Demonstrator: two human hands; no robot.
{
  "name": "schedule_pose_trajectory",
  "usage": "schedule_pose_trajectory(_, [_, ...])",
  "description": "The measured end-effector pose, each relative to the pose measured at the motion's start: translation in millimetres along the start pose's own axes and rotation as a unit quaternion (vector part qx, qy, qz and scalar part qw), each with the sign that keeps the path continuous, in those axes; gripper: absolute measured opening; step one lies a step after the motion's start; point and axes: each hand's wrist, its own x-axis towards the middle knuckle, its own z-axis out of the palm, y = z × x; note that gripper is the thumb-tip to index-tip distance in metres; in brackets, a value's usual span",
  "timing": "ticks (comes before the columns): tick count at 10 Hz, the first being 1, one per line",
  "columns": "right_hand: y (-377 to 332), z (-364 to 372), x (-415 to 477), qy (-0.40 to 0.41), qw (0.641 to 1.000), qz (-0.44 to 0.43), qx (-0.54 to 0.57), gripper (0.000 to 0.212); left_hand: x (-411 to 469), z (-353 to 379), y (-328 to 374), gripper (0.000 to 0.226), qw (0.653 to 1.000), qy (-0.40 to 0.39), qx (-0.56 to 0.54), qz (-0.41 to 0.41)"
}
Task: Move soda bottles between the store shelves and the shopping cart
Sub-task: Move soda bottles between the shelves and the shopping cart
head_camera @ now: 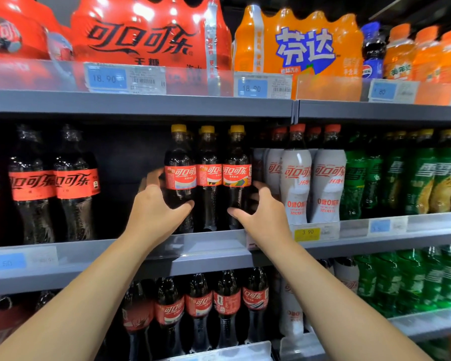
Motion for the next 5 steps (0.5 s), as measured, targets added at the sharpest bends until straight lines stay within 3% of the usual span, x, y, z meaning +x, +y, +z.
schedule_pose_trajectory(2, [-1.5, -3.4, -21.8, 0.066, 0.986, -0.15, -0.016, 0.071, -11.8, 0.8, 4.1, 0.074, 0.998, 0.039, 0.029, 0.044])
schedule_pose_trajectory(5, [-18.0, -16.3, -44.1, 0.077, 0.968, -0.225, 0.079, 0.052, -45.8, -23.5, 5.1, 0.067, 0.982, 0.052, -0.003, 0.18])
